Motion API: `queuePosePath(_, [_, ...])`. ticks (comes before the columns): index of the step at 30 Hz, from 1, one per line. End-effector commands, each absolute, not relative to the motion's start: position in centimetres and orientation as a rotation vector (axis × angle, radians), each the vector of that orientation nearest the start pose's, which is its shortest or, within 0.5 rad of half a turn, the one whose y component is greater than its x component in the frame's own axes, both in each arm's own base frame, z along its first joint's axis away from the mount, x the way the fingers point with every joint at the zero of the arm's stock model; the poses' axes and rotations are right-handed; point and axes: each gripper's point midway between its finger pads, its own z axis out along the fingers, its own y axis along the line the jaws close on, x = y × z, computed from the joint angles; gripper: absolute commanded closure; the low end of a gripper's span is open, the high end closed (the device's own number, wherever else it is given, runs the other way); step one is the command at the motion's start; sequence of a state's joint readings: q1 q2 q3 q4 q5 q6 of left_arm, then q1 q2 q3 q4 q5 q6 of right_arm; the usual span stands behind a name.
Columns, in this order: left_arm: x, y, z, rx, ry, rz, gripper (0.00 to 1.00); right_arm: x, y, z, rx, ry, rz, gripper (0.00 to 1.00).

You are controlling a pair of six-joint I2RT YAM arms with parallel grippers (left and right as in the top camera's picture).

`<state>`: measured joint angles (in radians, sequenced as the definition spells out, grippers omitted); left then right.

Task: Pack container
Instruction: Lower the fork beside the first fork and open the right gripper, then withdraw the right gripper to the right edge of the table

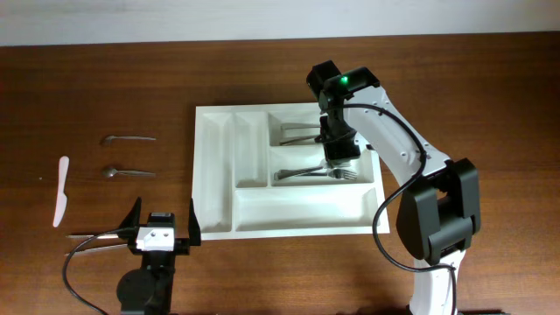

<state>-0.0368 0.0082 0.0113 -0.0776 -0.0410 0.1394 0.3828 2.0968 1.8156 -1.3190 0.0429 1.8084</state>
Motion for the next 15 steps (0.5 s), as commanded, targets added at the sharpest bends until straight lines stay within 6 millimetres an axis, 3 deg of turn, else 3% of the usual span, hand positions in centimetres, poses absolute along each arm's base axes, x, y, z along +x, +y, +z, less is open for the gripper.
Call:
queuePosePath(1, [24.6,0.1,15.7,0.114,1.646,0.132,0.01,39.3,11.4,11.6,1.794,2.4,-0.039,0.65])
queuePosePath(4, [24.6,0.1,15.7,0.114,1.646,0.132,0.01,41.7,8.4,15.0,1.554,2.426,-0.026,0.55])
queuePosePath(8, [24.6,0.1,15.7,0.114,1.646,0.131,0.01,44.3,3.5,21.2,1.15,2.46,-0.043,0.41])
queuePosePath(9, [24.6,0.1,15.7,0.114,1.646,0.131,0.01,44.7,2.2,22.8,1.024,2.477,-0.054,0.03])
queuePosePath(12, [24.6,0.1,15.7,0.114,1.646,0.132,0.01,44.6,-1.3,26.8,0.726,2.507,-0.119,0.01])
queuePosePath(15, [24.6,0.1,15.7,0.114,1.646,0.132,0.01,43.4,-4.0,29.5,0.623,2.504,-0.175,0.01])
